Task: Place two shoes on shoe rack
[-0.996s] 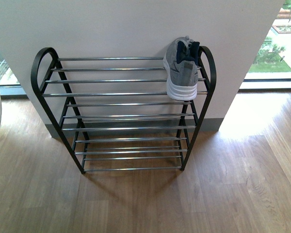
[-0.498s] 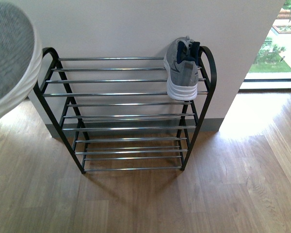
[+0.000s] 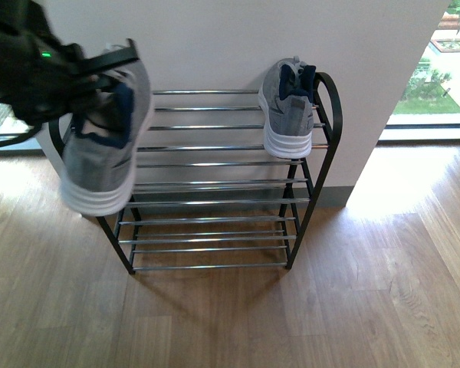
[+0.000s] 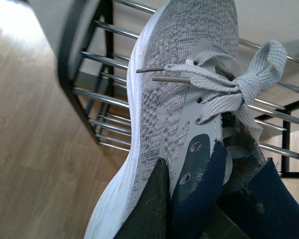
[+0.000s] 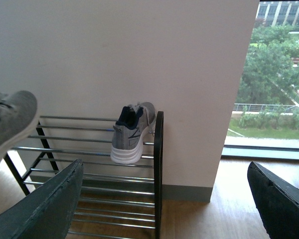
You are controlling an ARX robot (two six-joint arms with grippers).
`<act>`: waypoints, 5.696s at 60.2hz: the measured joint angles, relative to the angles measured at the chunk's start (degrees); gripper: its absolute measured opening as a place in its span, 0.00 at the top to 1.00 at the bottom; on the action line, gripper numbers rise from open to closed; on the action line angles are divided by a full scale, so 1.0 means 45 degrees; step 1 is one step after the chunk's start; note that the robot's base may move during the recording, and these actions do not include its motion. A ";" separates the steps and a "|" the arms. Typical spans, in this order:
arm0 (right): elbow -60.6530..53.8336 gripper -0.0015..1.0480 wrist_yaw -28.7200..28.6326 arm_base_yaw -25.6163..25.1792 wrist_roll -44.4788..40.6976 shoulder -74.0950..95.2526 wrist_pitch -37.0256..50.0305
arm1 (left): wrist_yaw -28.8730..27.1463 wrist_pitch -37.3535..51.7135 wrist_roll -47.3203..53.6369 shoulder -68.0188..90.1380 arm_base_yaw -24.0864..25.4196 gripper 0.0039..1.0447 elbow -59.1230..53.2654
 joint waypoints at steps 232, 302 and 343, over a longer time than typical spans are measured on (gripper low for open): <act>0.0000 0.09 0.0005 0.0000 0.0000 -0.0010 0.0000 | 0.2531 0.1865 0.6591 -2.1410 0.3857 0.99 -1.4217; 0.0000 0.09 0.0000 0.0000 0.0000 -0.0019 0.0000 | 0.2531 -0.2759 0.6591 -2.5849 0.3871 0.87 -1.4217; 0.0000 0.09 0.0010 0.0000 0.0000 -0.0019 0.0000 | 0.2535 -0.2759 0.6630 -2.5849 0.3871 0.09 -1.4217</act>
